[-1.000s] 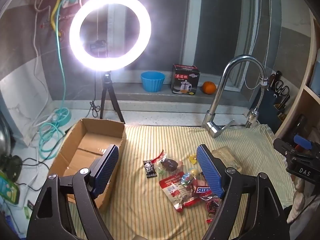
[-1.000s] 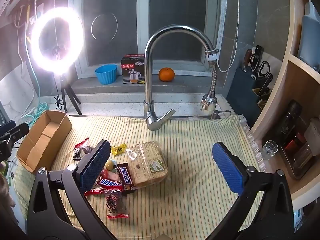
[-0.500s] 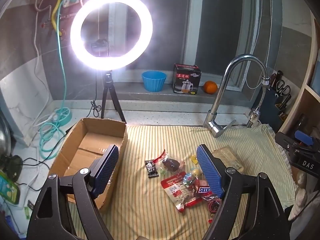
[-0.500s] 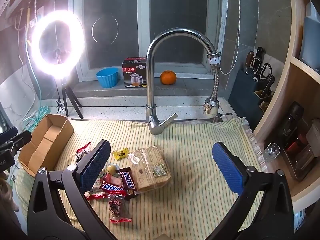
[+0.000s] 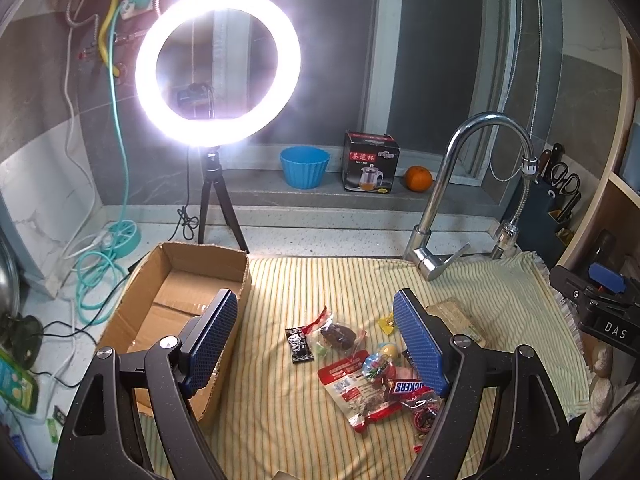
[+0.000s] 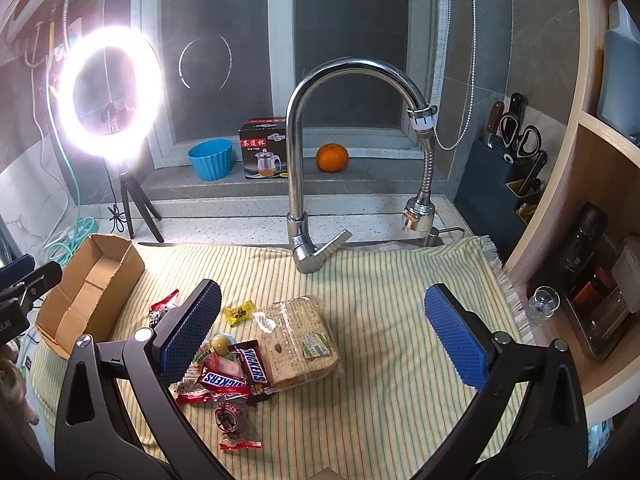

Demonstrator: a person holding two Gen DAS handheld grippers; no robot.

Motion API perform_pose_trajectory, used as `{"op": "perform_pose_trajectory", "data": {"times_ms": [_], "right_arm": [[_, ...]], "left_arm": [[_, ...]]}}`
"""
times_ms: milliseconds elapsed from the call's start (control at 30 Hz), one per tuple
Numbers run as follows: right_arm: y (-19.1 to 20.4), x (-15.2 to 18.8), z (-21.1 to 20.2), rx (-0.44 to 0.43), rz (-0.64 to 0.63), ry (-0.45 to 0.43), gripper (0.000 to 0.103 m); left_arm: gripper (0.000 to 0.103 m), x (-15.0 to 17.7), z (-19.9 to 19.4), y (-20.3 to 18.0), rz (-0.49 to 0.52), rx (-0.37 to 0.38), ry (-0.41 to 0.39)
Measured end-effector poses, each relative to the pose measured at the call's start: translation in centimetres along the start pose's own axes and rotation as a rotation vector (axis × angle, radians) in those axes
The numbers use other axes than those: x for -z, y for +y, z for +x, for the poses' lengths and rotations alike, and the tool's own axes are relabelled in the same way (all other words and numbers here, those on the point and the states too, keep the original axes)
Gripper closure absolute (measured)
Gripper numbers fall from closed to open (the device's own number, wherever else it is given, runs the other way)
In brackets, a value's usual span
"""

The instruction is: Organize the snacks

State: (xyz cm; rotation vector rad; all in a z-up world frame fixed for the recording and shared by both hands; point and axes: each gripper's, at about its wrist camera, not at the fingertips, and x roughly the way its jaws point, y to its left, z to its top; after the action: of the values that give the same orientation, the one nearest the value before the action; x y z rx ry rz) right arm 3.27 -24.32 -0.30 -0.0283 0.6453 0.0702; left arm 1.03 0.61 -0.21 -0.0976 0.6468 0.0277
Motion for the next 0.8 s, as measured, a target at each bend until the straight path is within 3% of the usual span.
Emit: {"op": "perform_pose_trajectory", "data": {"times_ms": [800], "right_arm": [[-0.35,0.31,0.20,0.006,0.003,-0.001,0.000]], "left_arm": [[0.022,0.21,0.08,-0.49,0.005,0.001,-0.002]]}}
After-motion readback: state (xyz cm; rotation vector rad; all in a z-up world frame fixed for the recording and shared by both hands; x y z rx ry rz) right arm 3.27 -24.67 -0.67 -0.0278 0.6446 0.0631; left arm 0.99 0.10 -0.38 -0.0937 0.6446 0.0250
